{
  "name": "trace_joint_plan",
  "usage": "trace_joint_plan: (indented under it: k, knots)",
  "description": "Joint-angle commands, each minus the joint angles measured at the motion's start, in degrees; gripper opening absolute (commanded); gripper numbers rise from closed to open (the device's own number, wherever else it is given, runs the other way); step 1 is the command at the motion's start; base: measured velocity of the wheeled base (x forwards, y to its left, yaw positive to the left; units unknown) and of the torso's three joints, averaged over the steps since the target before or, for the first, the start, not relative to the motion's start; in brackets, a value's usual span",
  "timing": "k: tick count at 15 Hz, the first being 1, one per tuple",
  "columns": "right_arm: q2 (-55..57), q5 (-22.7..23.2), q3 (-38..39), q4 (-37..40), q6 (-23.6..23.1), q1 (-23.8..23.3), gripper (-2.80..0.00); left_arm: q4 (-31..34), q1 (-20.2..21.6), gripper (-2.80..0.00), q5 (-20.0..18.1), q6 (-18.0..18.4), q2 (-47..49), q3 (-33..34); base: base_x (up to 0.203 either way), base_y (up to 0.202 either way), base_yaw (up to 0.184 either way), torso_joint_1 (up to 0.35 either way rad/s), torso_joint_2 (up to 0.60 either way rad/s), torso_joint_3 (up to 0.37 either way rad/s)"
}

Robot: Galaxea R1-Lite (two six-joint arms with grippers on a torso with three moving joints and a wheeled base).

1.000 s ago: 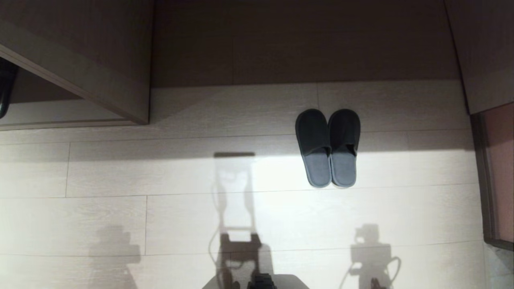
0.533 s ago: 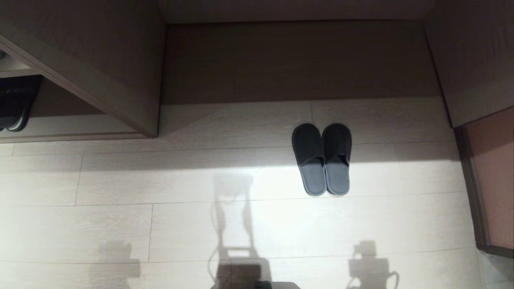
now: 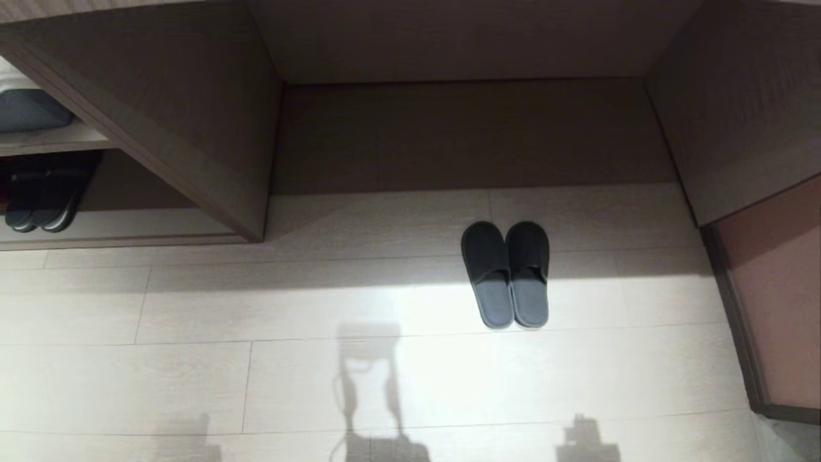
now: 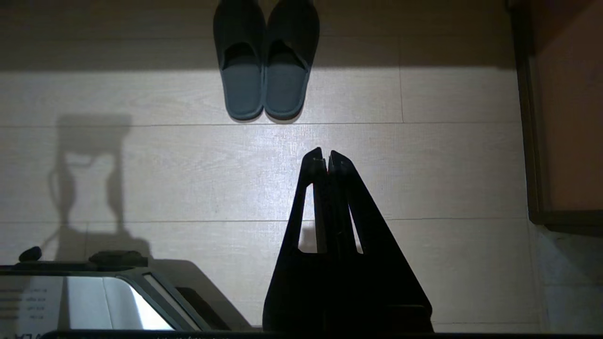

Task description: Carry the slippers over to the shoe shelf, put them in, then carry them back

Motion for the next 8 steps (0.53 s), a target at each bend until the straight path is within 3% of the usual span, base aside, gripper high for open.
trace_joint_plan:
  k: [1, 8]
  knots:
    - [0.1, 0.0, 0.0, -0.1, 0.0, 0.0, -2.8, 0.0, 0.0, -2.8, 0.1, 0.0, 0.1, 0.0, 0.0, 0.0, 0.0, 0.006, 0.0, 0.194]
    - [0.1, 0.0, 0.0, -0.1, 0.0, 0.0, -2.8, 0.0, 0.0, -2.8, 0.0, 0.1, 0.0, 0.0, 0.0, 0.0, 0.0, 0.001, 0.0, 0.202]
